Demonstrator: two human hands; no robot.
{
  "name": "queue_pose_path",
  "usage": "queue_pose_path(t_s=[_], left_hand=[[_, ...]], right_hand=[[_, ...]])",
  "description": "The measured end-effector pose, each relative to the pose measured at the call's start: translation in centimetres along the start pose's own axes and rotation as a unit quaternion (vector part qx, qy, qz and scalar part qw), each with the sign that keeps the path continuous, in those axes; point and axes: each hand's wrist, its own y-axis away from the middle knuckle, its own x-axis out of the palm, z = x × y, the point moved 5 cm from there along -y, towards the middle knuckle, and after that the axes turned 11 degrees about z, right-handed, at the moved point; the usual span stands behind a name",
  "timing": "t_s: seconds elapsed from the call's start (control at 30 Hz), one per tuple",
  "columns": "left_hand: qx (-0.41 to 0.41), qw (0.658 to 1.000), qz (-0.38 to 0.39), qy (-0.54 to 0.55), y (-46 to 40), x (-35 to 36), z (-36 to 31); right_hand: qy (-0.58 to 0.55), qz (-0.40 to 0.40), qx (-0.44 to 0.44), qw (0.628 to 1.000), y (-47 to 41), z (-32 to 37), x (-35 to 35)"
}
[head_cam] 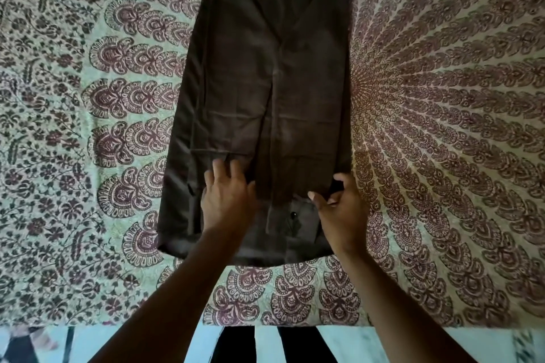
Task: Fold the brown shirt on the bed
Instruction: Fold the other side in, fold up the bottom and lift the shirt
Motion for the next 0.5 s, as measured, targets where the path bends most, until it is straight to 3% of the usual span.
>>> queue_pose_path(t_s=[0.1, 0.2, 0.37, 0.5], left_hand=[[-0.003, 0.999, 0.040, 0.033, -1.0, 0.3, 0.7], [0.042, 0.998, 0.029, 0.048, -0.5, 0.0, -0.1], [0.061, 0.997, 0.040, 0.005, 0.1, -0.2, -0.4], [0.129, 0.989, -0.067, -0.013, -0.7, -0.5, 0.2]], right_hand=[[-0.001, 0.011, -0.008, 1.000, 0.3, -0.1, 0.4], [-0.012, 0.002, 0.007, 1.000, 0.1, -0.4, 0.6], [-0.010, -0.044, 0.023, 0.999, 0.6, -0.1, 1.0], [0.176, -0.129, -0.039, 0.975, 1.5, 1.4, 2.0]])
